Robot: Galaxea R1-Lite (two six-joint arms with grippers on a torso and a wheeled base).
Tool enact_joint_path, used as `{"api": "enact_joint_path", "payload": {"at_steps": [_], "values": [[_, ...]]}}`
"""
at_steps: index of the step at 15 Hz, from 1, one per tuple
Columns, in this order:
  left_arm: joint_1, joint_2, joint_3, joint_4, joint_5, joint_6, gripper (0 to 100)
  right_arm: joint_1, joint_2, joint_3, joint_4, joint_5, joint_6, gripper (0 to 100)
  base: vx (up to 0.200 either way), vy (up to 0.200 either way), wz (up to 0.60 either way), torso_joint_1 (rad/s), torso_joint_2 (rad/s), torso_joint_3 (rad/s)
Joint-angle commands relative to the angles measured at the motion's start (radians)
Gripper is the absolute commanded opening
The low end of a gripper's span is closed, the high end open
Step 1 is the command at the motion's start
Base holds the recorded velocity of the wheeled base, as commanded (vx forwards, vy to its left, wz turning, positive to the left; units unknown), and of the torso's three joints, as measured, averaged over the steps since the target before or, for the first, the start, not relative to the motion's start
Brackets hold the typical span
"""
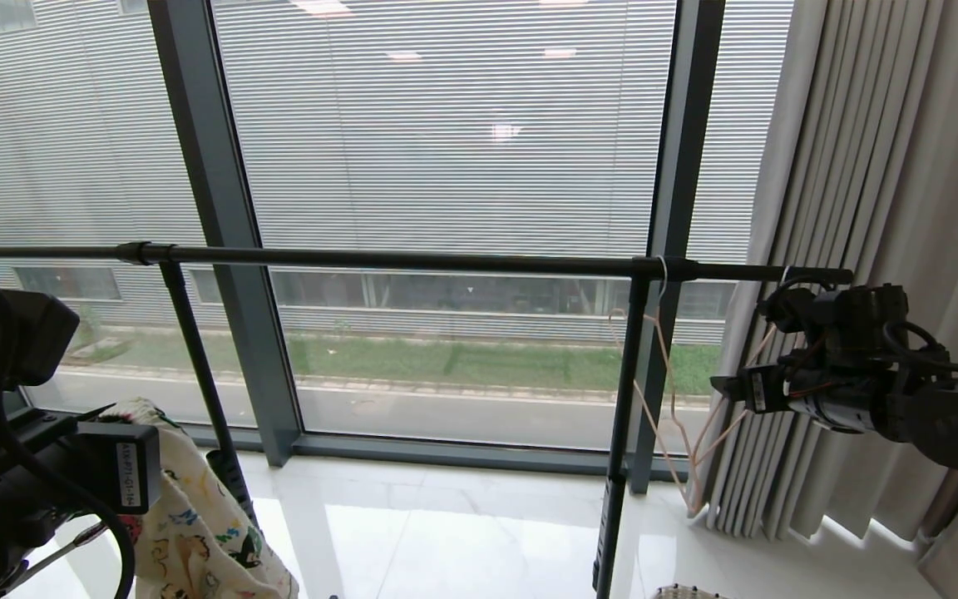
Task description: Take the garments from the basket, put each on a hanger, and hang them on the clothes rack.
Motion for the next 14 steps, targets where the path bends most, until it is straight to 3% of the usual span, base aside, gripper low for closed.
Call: {"api": "enact_joint_path", "payload": {"at_steps": [1,14], "values": [[0.001,0.002,-0.001,-0.001,0.001,0.000,0,-0.008,0.032,0.001,-0.002,-0.012,0.003,100,0.000,0.000,0.00,0.000,0.00,0.000],[-0.001,0.005,-0.003,-0.001,0.001,0.001,0,-0.077,-0.030,0.007,0.006,-0.019,0.013,100,0.000,0.000,0.00,0.000,0.00,0.000]]}}
